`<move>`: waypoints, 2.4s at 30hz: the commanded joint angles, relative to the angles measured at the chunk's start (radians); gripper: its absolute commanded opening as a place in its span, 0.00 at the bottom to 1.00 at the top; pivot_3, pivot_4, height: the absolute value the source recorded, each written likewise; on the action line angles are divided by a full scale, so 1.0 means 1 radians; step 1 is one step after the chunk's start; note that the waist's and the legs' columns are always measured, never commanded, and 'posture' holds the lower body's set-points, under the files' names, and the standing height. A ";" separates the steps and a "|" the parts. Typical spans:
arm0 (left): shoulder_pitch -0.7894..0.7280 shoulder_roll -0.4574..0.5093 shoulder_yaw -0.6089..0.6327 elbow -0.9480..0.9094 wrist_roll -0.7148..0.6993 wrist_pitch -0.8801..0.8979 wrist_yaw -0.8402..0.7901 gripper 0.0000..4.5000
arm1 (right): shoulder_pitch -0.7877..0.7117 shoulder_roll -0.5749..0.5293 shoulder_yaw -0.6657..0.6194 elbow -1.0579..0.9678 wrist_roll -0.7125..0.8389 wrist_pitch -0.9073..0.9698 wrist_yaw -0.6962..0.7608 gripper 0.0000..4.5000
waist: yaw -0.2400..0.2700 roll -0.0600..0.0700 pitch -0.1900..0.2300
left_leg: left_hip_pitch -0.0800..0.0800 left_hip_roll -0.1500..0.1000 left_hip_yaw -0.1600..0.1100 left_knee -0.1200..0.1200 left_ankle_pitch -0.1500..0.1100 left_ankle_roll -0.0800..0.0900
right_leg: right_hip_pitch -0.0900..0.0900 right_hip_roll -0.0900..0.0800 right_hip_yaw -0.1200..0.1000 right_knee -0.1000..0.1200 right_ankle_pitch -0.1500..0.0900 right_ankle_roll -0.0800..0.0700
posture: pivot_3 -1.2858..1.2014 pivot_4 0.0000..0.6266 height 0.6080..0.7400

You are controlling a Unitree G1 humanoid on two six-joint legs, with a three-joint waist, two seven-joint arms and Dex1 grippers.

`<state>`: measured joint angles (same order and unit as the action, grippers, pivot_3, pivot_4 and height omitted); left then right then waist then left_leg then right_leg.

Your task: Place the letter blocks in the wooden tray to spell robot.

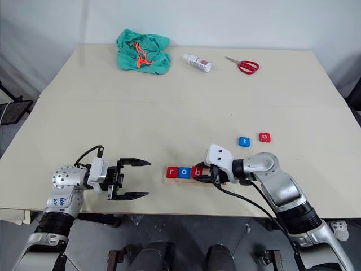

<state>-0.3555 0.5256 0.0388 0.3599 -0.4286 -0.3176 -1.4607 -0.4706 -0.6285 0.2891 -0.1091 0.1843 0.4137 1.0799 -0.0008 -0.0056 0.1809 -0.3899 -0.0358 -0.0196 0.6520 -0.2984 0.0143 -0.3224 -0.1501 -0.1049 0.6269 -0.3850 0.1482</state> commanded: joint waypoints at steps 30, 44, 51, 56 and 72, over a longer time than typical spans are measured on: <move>-0.014 0.045 0.052 0.005 -0.015 -0.008 0.024 1.00 | 0.141 -0.097 -0.247 -0.179 0.107 0.102 -0.065 0.91 | -0.001 0.000 0.000 | 0.000 0.000 0.000 -0.001 0.000 0.000 | 0.000 0.000 0.000 0.000 0.000 0.000 | 0.52 0.24 1.00; 0.016 0.054 0.071 -0.027 -0.024 -0.001 0.044 1.00 | 0.091 -0.119 -0.111 -0.185 0.080 0.211 -0.068 0.01 | -0.001 0.000 0.000 | 0.000 0.001 0.001 -0.001 0.000 0.000 | 0.000 0.000 0.000 0.000 0.000 0.000 | 0.52 0.24 1.00; 0.060 0.062 0.084 -0.077 -0.028 0.007 0.068 1.00 | 0.071 -0.106 -0.062 -0.167 0.076 0.187 -0.051 0.01 | -0.001 0.000 0.000 | 0.000 0.001 0.001 -0.001 0.000 0.000 | 0.000 0.000 0.000 0.000 0.000 0.000 | 0.52 0.24 1.00; 0.082 0.062 0.089 -0.109 -0.028 0.016 0.085 1.00 | 0.051 -0.076 -0.031 -0.146 0.066 0.171 -0.054 0.01 | -0.001 0.000 0.000 | 0.000 0.001 0.001 -0.001 0.000 0.000 | 0.000 0.000 0.000 0.000 0.000 0.000 | 0.52 0.24 1.00; 0.045 0.050 0.076 -0.062 -0.020 0.010 0.073 1.00 | 0.167 -0.038 -0.291 -0.184 0.158 0.112 -0.154 0.09 | 0.006 0.000 0.000 | 0.000 0.000 0.000 -0.001 0.000 0.000 | 0.000 0.000 0.000 0.000 0.000 0.000 | 0.52 0.24 1.00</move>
<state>-0.2938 0.5704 0.1074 0.2951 -0.4360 -0.2963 -1.3804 -0.3336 -0.6739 0.0659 -0.2566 0.3076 0.5451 0.9541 0.0056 -0.0059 0.1810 -0.3898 -0.0358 -0.0198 0.6512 -0.2984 0.0143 -0.3222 -0.1502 -0.1051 0.6270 -0.3850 0.1482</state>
